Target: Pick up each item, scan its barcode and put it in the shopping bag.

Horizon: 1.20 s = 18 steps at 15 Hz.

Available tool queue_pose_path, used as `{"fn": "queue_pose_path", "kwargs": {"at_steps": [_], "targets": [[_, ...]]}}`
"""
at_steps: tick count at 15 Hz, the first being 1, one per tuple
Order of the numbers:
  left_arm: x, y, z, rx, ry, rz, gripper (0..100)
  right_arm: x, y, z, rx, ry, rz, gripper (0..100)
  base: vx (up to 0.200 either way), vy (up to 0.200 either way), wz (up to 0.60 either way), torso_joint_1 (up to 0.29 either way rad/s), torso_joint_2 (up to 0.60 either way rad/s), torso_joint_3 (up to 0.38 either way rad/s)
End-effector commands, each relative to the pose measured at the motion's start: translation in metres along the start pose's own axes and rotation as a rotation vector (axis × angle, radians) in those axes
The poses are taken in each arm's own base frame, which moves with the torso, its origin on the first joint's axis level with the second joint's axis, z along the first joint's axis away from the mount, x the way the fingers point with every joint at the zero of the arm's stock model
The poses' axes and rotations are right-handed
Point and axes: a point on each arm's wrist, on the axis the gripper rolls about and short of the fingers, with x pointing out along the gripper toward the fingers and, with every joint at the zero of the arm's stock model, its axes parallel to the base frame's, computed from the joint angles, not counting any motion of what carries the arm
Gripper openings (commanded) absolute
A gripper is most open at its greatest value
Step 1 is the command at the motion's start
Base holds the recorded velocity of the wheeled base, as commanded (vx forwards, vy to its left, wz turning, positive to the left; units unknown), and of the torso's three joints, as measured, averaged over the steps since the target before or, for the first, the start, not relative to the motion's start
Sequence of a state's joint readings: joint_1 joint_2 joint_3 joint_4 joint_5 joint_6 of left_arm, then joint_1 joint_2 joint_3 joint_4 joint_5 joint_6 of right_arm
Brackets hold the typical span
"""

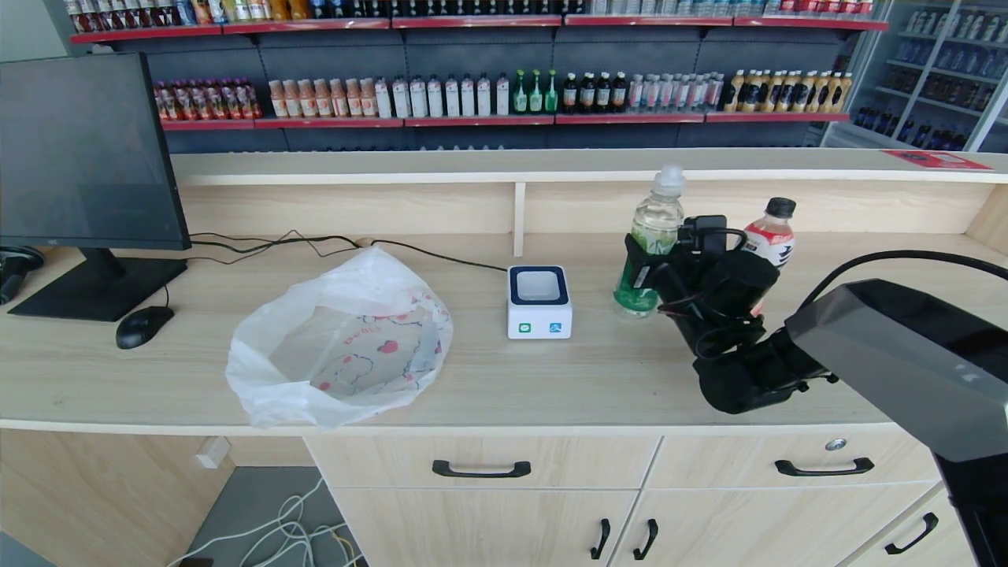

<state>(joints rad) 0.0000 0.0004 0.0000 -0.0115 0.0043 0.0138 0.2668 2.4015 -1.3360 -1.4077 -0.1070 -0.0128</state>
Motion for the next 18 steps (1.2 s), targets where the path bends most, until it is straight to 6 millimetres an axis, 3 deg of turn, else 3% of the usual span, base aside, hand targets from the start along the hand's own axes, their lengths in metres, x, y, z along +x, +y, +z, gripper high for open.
{"fn": "queue_pose_path", "kwargs": {"at_steps": [1, 7, 12, 15, 18], "targets": [[0.000, 0.000, 0.000, 0.000, 0.000, 0.000, 100, 0.001, 0.000, 0.009, 0.001, -0.020, -0.001, 0, 0.000, 0.000, 0.00, 0.000, 0.00, 0.000], [0.000, 0.000, 0.000, -0.002, 0.000, -0.001, 100, 0.000, 0.000, 0.041, 0.008, -0.078, 0.008, 0, 0.000, 0.000, 0.00, 0.000, 0.00, 0.000], [0.000, 0.000, -0.001, -0.018, 0.005, -0.001, 100, -0.022, 0.001, 0.090, 0.007, -0.116, 0.012, 0, 0.000, 0.000, 0.00, 0.000, 0.00, 0.000], [0.000, 0.000, -0.001, -0.018, 0.010, -0.001, 100, -0.056, 0.006, 0.111, 0.002, -0.092, 0.033, 0, 0.000, 0.000, 0.00, 0.000, 0.00, 0.000], [0.000, 0.000, -0.001, -0.021, 0.010, -0.003, 100, -0.099, 0.009, 0.119, -0.016, -0.059, 0.061, 0, 0.000, 0.000, 0.00, 0.000, 0.00, 0.000]]}}
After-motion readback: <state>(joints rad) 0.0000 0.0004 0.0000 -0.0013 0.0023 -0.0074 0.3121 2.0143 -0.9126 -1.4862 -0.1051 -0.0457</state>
